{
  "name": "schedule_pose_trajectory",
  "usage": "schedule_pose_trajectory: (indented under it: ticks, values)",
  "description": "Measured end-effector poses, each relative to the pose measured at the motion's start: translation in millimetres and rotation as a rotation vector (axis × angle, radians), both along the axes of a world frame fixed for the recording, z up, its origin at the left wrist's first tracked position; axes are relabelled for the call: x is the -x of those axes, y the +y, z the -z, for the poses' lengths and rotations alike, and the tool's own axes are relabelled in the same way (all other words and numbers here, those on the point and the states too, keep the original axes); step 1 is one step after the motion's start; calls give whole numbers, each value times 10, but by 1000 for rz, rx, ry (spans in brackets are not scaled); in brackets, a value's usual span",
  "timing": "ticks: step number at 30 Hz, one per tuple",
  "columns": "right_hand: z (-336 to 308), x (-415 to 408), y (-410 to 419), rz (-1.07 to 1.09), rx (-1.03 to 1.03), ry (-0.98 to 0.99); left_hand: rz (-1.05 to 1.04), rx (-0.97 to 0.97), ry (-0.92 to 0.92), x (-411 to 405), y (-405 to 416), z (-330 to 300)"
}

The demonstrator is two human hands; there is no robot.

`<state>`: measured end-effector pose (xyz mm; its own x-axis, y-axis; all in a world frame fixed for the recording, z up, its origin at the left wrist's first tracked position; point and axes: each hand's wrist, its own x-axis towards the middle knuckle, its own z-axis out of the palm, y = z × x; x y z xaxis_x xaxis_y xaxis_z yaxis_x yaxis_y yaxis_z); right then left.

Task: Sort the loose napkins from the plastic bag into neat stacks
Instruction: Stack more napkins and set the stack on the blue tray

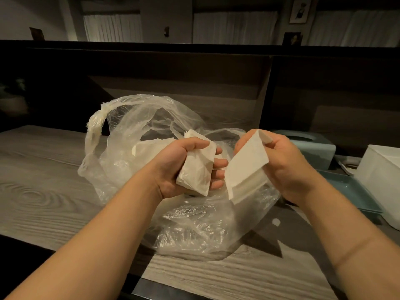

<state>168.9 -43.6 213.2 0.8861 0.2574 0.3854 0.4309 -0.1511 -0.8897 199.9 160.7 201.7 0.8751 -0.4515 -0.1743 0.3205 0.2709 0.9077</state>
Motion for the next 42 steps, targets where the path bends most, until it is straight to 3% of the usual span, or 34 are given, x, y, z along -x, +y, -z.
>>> schedule_pose_trajectory:
  ticks: [9,13,21,32,42]
  values:
    - [15,50,44,-21,41,106,225,-6,-102,-16,21,59]
    - [11,50,44,2,102,90,153,-72,-31,-30,31,55]
    - [58,43,119,81,239,-12,142,-101,-66,12,10,49]
    - [113,14,169,132,94,-58,432,34,-81,31,16,73]
    - [135,-55,144,375,184,-2,329,45,-30,14,34,59]
